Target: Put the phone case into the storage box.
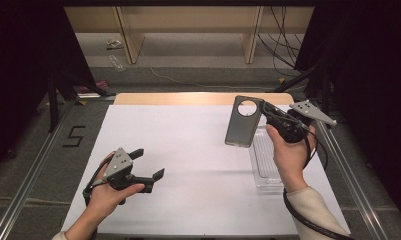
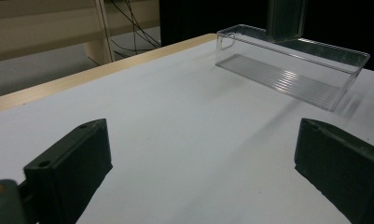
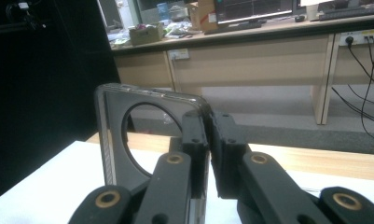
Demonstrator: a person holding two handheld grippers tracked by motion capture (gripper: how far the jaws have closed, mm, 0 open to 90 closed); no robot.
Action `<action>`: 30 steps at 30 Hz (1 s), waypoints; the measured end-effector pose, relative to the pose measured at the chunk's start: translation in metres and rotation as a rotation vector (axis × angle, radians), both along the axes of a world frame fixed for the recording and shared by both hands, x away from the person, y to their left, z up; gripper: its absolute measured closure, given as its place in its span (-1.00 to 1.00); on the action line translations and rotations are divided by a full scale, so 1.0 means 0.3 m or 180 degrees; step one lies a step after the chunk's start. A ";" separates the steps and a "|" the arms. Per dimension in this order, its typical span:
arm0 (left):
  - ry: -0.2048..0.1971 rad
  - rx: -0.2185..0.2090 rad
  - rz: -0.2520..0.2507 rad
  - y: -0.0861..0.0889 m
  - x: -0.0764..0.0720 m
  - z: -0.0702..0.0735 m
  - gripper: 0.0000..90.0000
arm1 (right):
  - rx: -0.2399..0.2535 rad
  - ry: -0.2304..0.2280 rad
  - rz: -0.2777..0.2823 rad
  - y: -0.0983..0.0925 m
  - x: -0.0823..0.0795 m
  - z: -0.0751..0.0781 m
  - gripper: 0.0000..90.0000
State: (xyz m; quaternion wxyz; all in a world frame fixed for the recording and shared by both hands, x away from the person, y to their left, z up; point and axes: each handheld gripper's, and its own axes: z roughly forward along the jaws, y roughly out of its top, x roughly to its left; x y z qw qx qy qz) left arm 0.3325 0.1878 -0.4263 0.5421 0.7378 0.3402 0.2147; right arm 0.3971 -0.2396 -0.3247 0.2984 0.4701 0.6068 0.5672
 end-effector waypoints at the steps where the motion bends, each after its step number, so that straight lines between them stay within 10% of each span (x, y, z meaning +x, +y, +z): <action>1: -0.0001 -0.0001 0.0000 0.000 0.000 0.000 -0.93 | 0.0002 -0.0008 -0.0001 -0.002 0.001 0.000 0.90; 30: -0.0005 -0.0006 0.0016 0.002 0.002 0.001 -0.92 | 0.0082 -0.0009 -0.0045 -0.031 0.009 0.013 0.90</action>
